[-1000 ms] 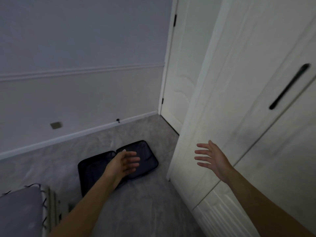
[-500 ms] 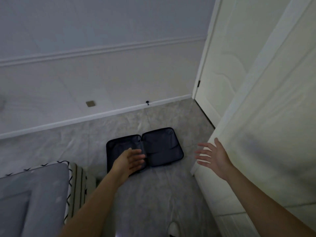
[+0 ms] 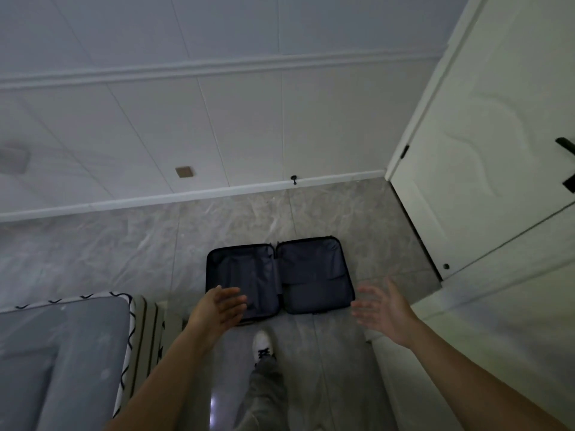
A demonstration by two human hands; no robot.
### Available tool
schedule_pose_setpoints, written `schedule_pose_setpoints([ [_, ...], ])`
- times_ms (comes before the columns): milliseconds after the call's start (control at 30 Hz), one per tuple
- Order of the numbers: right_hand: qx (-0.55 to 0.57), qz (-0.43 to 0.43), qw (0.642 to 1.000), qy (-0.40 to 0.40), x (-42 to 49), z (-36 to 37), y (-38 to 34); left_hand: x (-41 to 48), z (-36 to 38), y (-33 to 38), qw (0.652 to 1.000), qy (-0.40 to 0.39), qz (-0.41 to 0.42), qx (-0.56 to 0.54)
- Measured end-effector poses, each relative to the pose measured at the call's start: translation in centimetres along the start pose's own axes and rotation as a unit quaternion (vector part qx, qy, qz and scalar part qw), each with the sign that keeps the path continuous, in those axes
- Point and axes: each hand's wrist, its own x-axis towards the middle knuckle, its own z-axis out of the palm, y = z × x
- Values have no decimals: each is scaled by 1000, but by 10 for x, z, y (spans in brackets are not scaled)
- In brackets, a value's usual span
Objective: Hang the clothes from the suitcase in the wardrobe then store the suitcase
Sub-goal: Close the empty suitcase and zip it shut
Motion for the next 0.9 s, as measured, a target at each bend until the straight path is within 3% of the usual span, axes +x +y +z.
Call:
schedule_pose_setpoints([
  [300,3,24,997,73,72,25,-61,114,33,82,998,-16,-57,20],
  [567,57,62,992,89,137,28,-80,183,73,93,991,0,-87,97],
  [733,-61,114,987,94,184,5,-102,228,107,69,979,28,-132,152],
  [900,-135,86,981,106,280,-41,-136,272,152,38,973,69,-150,160],
])
